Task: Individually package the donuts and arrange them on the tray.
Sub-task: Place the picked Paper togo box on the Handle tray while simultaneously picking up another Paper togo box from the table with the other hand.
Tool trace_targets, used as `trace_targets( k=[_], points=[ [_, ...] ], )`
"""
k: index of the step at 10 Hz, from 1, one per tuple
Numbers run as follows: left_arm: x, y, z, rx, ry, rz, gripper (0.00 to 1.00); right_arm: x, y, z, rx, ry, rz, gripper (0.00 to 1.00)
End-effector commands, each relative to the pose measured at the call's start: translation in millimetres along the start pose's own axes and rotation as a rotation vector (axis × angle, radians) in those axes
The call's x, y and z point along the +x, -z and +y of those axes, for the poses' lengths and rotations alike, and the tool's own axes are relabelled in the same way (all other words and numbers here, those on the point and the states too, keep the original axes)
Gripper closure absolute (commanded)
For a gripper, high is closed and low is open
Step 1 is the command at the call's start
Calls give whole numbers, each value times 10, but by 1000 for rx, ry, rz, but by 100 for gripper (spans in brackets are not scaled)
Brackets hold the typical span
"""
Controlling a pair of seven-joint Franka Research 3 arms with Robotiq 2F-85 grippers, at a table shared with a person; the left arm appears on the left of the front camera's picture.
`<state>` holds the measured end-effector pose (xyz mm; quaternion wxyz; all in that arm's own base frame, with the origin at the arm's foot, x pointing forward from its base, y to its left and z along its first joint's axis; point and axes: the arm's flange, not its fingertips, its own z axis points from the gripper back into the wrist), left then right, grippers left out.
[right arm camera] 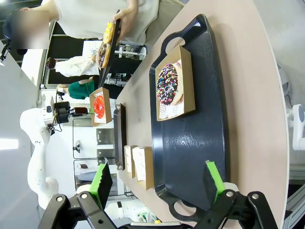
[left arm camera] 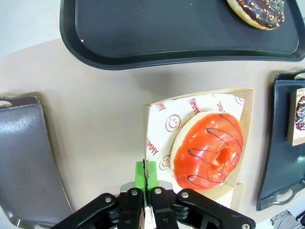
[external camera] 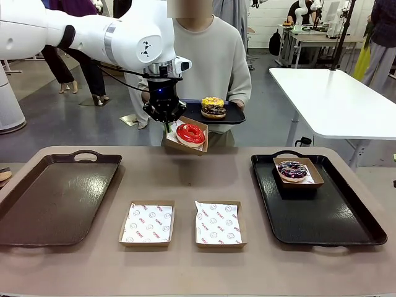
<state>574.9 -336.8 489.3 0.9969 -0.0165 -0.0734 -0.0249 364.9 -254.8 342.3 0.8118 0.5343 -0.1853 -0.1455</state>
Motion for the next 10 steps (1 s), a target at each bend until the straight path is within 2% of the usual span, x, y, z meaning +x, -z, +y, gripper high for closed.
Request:
trace_targets(
  k=[1,4,5,8,10],
  points=[
    [-55,-17,39,-1,4,-2,100,0,-8,21,1,-4,-2,0],
    [-55,-17,39,-1,4,-2,100,0,0,0,0,0,0,0],
    [0,0,0,0,0,0,99,1,31,138,-36,-35,29,0],
    [-379,-350,577,-7,15,-32,99,-35,246,1006,-196,-127,120,0],
    [-627,-487,1090,-41,6,-21,99,-98,514,1621,-320,-149,232,0]
  ],
)
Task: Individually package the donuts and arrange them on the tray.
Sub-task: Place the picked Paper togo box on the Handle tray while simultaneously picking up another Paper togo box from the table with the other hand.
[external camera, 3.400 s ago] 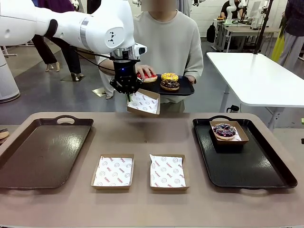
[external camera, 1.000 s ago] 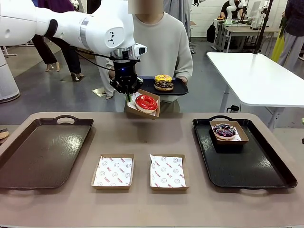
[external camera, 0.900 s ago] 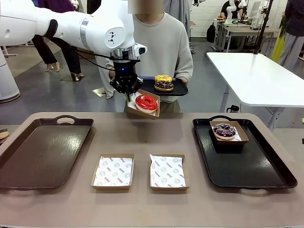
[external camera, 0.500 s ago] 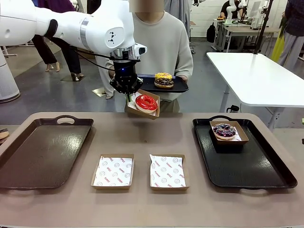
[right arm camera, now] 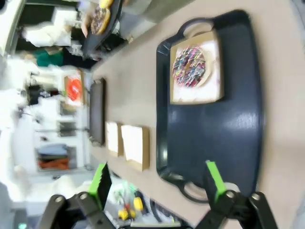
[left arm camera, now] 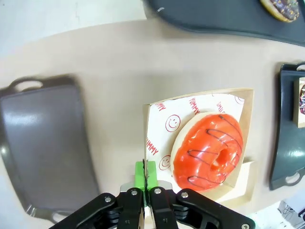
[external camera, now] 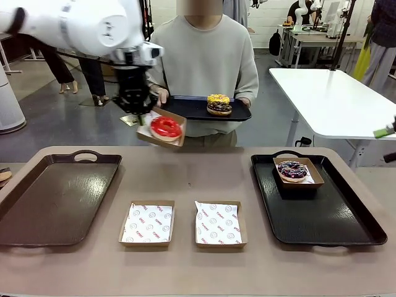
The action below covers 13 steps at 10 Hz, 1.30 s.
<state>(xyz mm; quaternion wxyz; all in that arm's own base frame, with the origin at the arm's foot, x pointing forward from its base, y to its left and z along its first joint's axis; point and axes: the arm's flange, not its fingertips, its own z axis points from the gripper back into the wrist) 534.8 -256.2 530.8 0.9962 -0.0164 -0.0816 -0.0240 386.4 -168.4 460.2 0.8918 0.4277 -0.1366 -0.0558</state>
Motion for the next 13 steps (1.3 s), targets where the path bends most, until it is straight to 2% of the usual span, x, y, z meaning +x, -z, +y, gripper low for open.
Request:
trace_targets(
  k=[1,3,5,7,9,11,12,13],
  points=[
    [-319,-11,569,-40,-6,6,99,-9,235,528,-143,-10,114,0],
    [-417,34,1056,-33,-43,51,99,49,704,1090,-295,-18,182,0],
    [-469,170,1475,-28,-94,84,99,69,1257,1439,-437,-26,177,0],
    [-501,304,1846,-33,-121,94,99,52,1859,1602,-545,-20,165,0],
    [-531,378,2115,-20,-138,109,99,-71,2233,1639,-603,-31,187,0],
    [-518,411,2251,5,-158,118,99,-160,2391,1641,-619,-41,209,0],
    [-446,384,2147,6,-157,119,99,-166,2372,1608,-608,-37,238,0],
    [-357,356,2047,19,-155,126,99,-137,2398,1644,-598,-54,222,0]
  ],
)
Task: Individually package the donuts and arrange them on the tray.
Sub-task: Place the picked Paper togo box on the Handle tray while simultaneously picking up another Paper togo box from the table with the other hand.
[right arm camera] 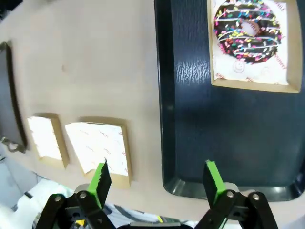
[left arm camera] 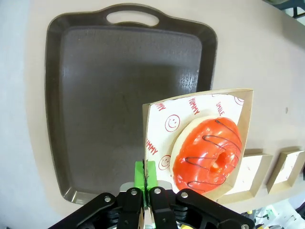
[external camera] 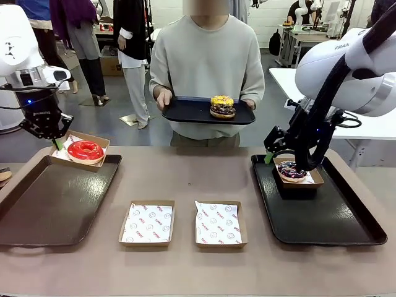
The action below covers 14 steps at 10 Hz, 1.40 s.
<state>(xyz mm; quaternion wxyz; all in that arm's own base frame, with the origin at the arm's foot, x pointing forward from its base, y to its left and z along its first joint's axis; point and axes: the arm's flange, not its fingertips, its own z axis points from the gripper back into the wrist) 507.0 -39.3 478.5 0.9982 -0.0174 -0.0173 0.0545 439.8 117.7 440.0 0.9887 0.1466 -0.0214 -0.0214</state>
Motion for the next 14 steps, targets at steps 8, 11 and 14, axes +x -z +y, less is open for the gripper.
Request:
trace_targets(
  k=[8,11,14],
  points=[
    [-18,19,68,0,-9,4,99,7,-24,0,0,1,-12,0],
    [97,133,330,-3,26,11,99,-74,172,335,-126,-29,25,0],
    [183,288,691,-11,43,15,99,-332,463,901,-279,-98,44,0]
  ],
)
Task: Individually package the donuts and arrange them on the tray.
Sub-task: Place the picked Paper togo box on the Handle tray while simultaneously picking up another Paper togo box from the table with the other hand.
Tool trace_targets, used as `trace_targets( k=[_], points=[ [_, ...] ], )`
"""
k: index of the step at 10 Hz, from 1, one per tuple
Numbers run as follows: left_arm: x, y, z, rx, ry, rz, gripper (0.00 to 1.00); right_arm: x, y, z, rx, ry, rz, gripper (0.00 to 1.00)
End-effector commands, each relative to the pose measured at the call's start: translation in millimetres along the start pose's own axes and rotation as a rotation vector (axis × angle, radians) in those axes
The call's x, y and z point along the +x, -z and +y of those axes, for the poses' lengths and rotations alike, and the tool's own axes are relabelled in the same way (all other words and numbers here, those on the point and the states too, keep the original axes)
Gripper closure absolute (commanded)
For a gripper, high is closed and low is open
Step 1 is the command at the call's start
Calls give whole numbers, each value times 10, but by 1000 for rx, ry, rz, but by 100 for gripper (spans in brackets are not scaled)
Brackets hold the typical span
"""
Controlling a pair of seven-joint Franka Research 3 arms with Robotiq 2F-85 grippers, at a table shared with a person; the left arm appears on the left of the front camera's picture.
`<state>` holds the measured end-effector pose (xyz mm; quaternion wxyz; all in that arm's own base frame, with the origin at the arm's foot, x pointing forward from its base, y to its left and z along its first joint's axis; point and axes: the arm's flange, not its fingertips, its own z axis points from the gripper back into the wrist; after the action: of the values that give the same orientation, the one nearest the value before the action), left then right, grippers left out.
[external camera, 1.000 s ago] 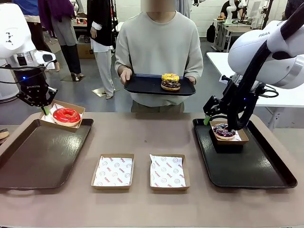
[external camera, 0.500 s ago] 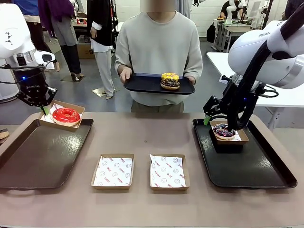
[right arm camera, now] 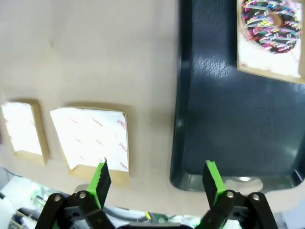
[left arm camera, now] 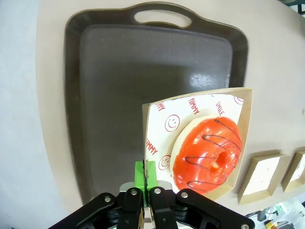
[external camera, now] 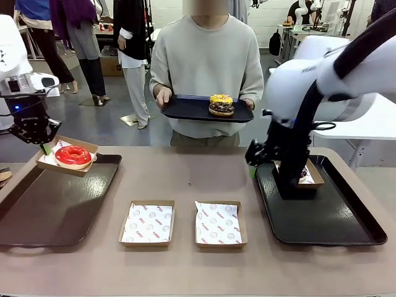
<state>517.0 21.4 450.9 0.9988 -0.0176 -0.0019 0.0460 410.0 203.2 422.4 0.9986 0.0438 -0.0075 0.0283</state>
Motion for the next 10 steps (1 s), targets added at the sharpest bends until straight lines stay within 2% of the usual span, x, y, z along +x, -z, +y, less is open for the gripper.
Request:
trace_targets(
  k=[1,4,9,10],
  points=[
    [55,60,170,-9,28,-27,99,-34,142,315,-104,-11,23,0],
    [215,295,372,-27,36,-21,99,-139,454,646,-137,-31,49,0],
    [296,498,341,-25,14,0,99,-90,678,573,-106,0,48,0],
    [258,550,363,0,17,9,99,-142,668,549,-103,-20,89,0]
  ],
)
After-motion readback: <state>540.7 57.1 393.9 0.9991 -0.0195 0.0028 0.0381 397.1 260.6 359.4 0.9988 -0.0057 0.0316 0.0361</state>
